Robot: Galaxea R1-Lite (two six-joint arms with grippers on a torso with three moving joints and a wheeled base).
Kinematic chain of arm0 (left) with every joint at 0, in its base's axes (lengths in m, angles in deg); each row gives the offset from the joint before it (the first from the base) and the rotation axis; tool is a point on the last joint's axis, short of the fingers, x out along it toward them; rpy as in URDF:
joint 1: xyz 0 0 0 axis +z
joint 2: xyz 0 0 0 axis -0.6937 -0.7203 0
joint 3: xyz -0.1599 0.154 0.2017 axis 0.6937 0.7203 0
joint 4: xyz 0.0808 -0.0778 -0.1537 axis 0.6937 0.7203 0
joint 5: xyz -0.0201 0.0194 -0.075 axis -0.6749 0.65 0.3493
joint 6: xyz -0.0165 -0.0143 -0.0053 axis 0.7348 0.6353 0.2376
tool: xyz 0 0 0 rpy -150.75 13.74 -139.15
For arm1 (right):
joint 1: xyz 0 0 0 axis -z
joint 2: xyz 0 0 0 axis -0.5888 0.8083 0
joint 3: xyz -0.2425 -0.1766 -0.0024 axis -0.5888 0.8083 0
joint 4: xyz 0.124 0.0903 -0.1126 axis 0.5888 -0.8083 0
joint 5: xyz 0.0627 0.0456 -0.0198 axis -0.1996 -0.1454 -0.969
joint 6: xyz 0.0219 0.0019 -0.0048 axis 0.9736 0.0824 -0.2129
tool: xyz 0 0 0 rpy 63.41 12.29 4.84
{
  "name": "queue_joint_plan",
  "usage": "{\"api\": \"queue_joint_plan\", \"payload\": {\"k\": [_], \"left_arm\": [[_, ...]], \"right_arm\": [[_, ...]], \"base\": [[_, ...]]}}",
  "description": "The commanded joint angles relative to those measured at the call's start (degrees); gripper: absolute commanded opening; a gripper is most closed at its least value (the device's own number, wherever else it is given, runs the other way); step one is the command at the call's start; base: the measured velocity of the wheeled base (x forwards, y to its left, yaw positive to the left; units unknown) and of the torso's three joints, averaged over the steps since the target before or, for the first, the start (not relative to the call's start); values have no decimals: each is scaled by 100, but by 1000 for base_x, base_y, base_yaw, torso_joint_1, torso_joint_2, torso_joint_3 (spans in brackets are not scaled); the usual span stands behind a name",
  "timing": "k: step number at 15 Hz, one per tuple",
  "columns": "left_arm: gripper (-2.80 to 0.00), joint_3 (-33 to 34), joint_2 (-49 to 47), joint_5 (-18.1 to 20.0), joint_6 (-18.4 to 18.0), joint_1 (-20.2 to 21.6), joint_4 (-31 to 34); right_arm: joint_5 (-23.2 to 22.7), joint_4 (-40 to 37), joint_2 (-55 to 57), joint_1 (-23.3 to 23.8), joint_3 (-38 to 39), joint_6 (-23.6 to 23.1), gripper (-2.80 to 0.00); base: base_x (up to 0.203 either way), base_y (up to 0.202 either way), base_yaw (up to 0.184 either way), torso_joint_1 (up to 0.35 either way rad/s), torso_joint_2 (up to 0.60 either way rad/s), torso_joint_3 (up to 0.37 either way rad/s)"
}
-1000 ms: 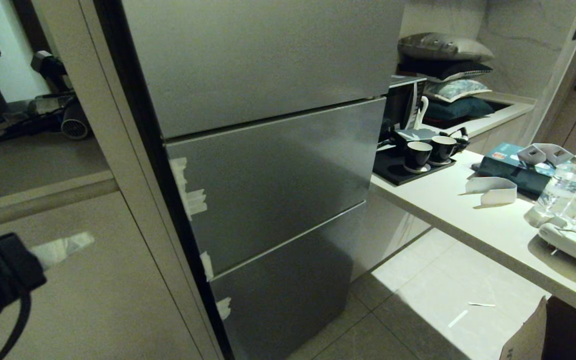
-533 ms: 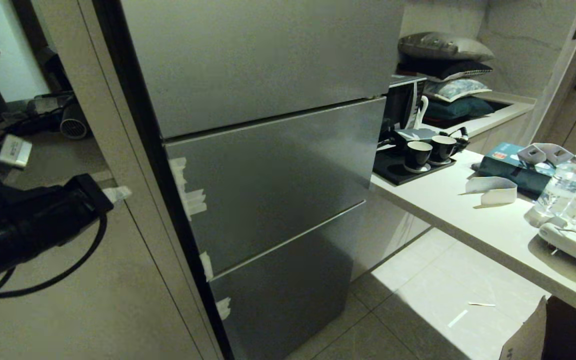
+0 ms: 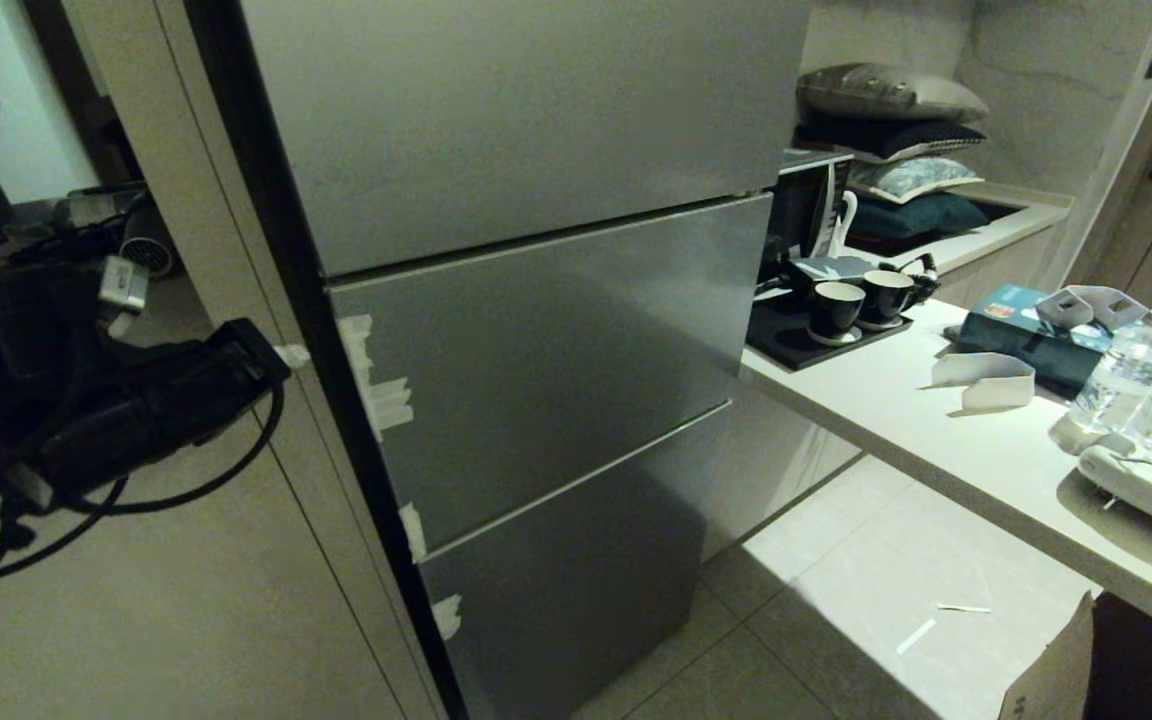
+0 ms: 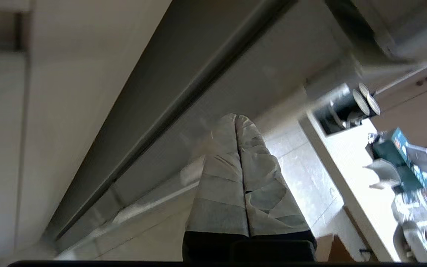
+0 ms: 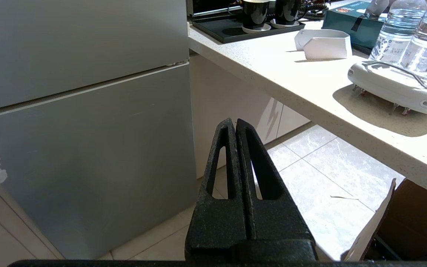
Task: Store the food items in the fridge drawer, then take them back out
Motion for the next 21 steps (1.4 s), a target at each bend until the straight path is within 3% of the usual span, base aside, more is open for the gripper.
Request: {"api": "queue_joint_plan", "payload": {"k": [1,8,21], "left_arm": [[-280,-213,-444,-131,36,-26,-201],[-280,-594,-872,-205,29,-228,-409],[-280,-612,-937,-197,65,-452,-409]], "right_arm": [[0,4,-1,-8,176,2,-280],[0,4,-1,-1,176,2,-280],[0,4,-1,-1,176,2,-280]], "base": [[0,0,0,0,0,0],[0,0,0,0,0,0],[0,0,0,0,0,0]]}}
